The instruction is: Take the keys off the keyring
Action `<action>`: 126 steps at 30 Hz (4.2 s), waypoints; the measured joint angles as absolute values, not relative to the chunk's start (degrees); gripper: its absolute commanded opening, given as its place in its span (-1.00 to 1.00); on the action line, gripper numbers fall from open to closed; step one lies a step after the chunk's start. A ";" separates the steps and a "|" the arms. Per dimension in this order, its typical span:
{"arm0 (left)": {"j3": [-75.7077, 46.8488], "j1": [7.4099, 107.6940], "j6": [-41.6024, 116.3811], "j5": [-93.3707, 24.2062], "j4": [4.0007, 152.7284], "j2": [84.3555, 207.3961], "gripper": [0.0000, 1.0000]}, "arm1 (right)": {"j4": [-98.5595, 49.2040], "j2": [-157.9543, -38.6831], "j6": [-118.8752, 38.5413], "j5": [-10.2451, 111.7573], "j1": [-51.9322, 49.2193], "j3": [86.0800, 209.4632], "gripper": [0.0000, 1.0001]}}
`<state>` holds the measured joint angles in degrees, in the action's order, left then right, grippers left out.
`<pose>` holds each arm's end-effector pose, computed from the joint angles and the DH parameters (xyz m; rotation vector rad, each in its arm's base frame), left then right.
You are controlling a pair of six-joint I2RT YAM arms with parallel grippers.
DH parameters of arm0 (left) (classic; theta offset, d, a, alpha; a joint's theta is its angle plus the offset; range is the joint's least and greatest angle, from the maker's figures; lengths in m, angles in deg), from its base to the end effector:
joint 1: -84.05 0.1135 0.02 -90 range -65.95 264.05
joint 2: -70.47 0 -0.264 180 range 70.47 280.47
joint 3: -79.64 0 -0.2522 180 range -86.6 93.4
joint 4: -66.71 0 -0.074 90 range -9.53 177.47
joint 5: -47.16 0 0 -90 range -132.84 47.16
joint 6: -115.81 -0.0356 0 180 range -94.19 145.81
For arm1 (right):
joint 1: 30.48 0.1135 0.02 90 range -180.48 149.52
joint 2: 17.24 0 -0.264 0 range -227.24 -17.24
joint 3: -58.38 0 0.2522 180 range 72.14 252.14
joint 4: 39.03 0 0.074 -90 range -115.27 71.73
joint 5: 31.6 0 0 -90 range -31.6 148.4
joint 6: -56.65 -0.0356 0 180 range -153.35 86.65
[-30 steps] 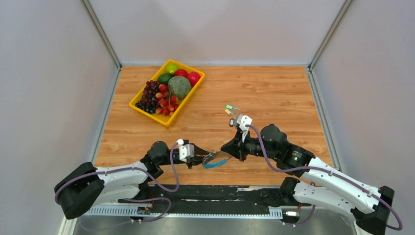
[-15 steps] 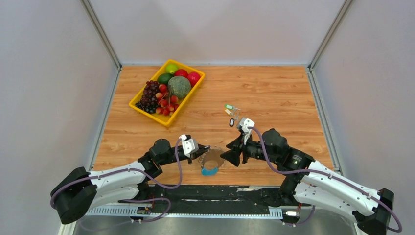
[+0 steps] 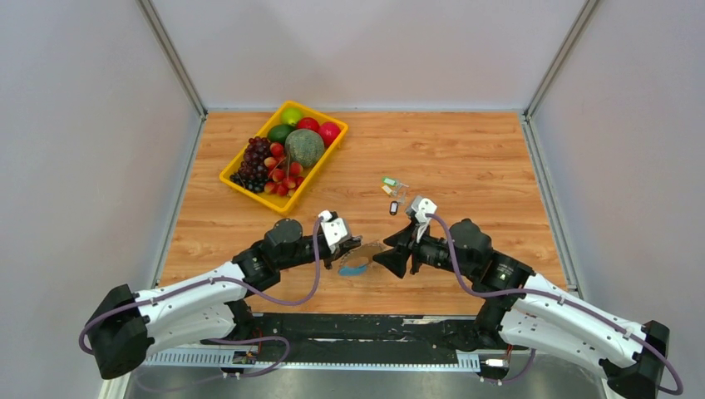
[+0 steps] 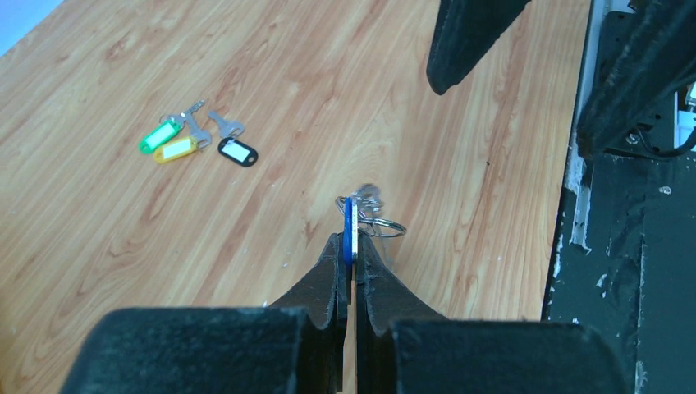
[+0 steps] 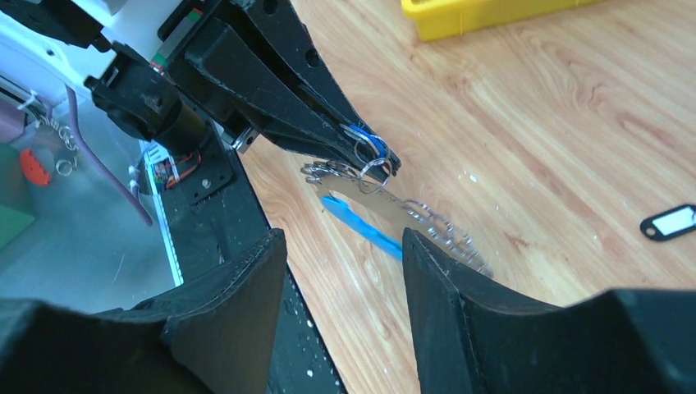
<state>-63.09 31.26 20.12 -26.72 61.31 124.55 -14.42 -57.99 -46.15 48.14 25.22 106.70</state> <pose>0.1207 -0.1753 0.2330 1.0778 1.4917 -0.8350 0.0930 0.1475 0.2871 -0.8468 1.7957 0.9714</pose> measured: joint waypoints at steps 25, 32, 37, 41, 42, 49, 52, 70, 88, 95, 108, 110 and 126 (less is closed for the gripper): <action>-39.64 31.21 29.93 -32.04 101.48 125.17 -1.00 | -31.40 -55.56 -44.34 46.54 25.24 99.10 -0.09; -32.30 31.19 27.24 -29.37 112.59 128.86 -0.99 | -33.74 -60.09 -43.68 44.57 25.24 99.10 -0.28; -28.34 31.19 24.14 -30.11 119.32 130.17 -0.99 | -35.25 -63.61 -43.46 43.33 25.26 99.21 -0.37; -25.76 31.19 22.35 -30.85 122.71 130.81 -0.99 | -36.85 -65.07 -43.53 42.43 25.37 99.21 -0.41; -25.37 31.21 21.93 -30.96 123.17 130.87 -1.00 | -37.33 -65.18 -43.55 42.19 25.39 99.21 -0.44; -22.74 31.19 18.76 -30.77 126.64 132.36 -1.00 | -41.17 -65.20 -43.53 41.14 25.96 99.21 -0.50; -19.33 31.19 16.75 -30.81 129.13 134.17 -1.00 | -41.96 -65.18 -43.40 40.97 25.96 99.25 -0.49; -21.39 31.19 9.10 -32.10 121.35 135.99 -1.00 | -45.46 -64.15 -42.00 47.39 25.98 99.84 -0.47; -24.45 31.19 8.53 -27.40 116.15 131.09 -1.00 | -47.01 -68.37 -39.57 44.90 26.03 99.84 -0.37; -24.99 31.19 8.49 -25.63 115.25 130.67 -1.00 | -46.31 -68.26 -38.94 43.24 26.03 100.37 -0.25; -25.43 31.19 8.12 -23.18 115.25 130.04 -1.00 | -44.34 -58.91 -33.87 43.72 26.03 100.93 -0.13; -25.43 31.19 8.03 -22.37 115.21 129.98 -1.00 | -44.34 -59.06 -32.95 44.00 26.03 100.93 -0.16; -27.97 31.19 5.71 -15.51 113.11 125.93 -1.00 | -45.31 -63.04 -29.21 37.36 26.03 100.93 -0.19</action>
<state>-27.97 31.19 5.71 -15.51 113.11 125.93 -45.31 -63.04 -29.21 37.36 26.03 100.93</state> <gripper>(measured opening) 0.026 0.410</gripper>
